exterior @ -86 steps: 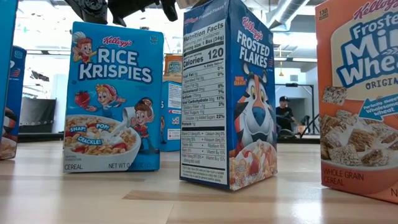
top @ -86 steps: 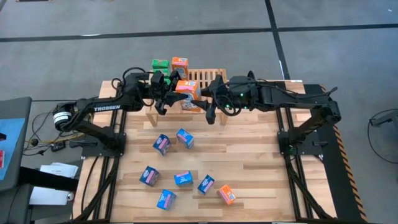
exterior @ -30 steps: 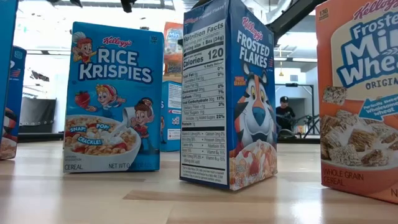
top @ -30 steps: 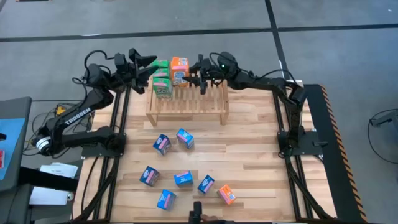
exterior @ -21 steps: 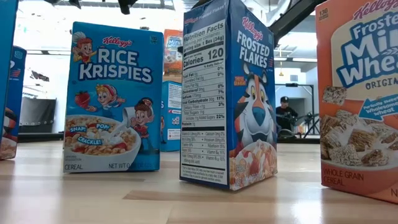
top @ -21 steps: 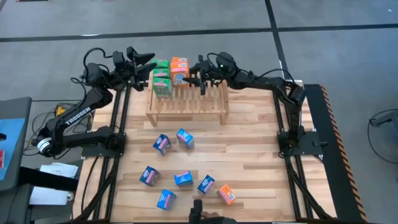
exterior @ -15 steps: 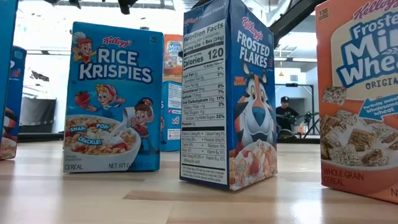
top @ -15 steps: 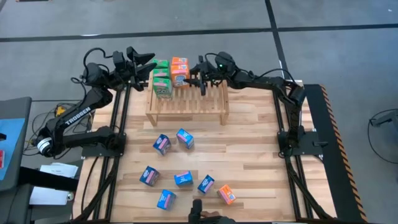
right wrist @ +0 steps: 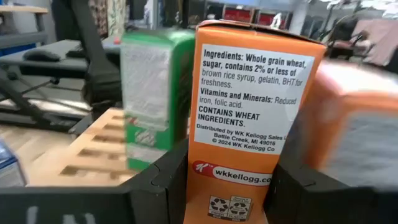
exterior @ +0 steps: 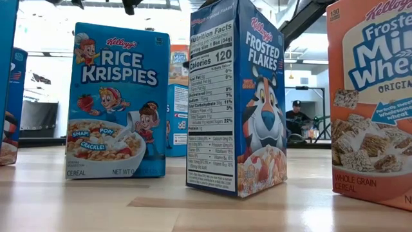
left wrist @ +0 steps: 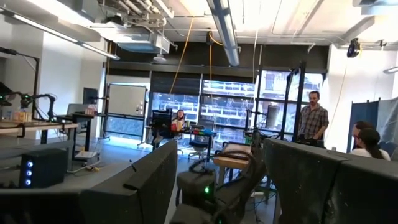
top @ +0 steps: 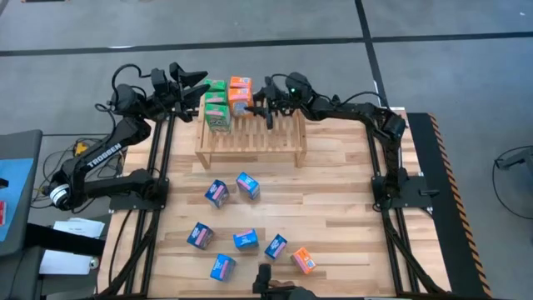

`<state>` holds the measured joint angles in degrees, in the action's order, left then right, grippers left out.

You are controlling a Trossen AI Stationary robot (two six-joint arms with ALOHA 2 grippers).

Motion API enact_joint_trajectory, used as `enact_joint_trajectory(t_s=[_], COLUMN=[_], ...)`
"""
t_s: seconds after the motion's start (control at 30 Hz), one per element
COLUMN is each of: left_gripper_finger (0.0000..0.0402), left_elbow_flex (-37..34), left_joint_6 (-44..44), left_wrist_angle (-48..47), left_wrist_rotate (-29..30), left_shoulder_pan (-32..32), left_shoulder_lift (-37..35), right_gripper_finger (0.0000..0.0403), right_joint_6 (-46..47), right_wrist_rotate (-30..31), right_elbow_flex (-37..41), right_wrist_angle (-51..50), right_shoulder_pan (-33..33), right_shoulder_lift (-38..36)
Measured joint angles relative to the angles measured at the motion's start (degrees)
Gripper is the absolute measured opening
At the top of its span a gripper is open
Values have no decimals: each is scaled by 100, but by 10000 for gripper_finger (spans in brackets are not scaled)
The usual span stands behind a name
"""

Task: Stack cereal on shelf
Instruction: Put the right orange cereal box on the shelf aligned with the other orange cereal box

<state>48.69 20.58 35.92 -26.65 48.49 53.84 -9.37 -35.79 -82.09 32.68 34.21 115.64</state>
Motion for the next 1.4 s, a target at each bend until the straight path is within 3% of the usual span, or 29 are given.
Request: enact_joint_trajectory(t_s=[0.83,1.4], left_gripper_finger=[228,228], left_elbow_flex=[0,0], left_joint_6=[-140,-138], left_wrist_angle=[-49,-48], left_wrist_rotate=[11,4], left_shoulder_pan=[0,0], left_shoulder_lift=[2,2], right_gripper_finger=[183,188], right_joint_6=[-312,-253], right_wrist_rotate=[299,871], right_elbow_flex=[-1,-1], right_wrist_angle=[-376,-401], right_shoulder_pan=[-100,-124], right_shoulder_lift=[-19,-8])
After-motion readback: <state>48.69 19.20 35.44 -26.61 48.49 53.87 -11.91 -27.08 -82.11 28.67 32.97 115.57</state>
